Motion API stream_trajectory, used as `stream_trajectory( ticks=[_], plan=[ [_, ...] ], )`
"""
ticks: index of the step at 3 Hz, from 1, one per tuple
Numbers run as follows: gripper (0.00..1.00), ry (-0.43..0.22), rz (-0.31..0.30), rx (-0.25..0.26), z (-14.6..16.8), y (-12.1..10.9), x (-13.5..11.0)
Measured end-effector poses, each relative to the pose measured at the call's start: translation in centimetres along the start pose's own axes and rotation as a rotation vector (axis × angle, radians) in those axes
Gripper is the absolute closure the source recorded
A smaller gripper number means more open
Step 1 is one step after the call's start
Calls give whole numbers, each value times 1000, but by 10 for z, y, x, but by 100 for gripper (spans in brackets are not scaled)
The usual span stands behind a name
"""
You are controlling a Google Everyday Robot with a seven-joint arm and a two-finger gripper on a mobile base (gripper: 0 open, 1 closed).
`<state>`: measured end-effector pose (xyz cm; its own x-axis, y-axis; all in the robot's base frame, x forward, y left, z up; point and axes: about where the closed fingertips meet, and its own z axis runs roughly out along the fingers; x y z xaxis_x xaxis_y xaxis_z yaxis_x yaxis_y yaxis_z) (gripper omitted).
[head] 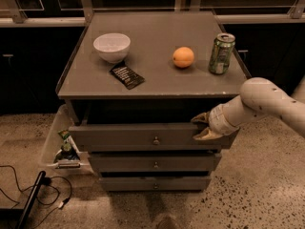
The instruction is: Open top drawer
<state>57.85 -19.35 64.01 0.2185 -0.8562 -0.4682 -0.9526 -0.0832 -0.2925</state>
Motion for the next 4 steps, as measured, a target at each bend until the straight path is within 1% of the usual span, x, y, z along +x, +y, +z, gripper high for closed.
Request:
stream_trajectory(
  ticks=[1, 2, 3, 4],
  plan=[
    [100, 0, 0, 0, 0, 0, 0],
    [84, 0, 0, 0, 0, 0, 0],
    [61, -1, 5, -3, 2, -1, 1],
    [37, -29, 33, -6, 2, 6, 4]
  ],
)
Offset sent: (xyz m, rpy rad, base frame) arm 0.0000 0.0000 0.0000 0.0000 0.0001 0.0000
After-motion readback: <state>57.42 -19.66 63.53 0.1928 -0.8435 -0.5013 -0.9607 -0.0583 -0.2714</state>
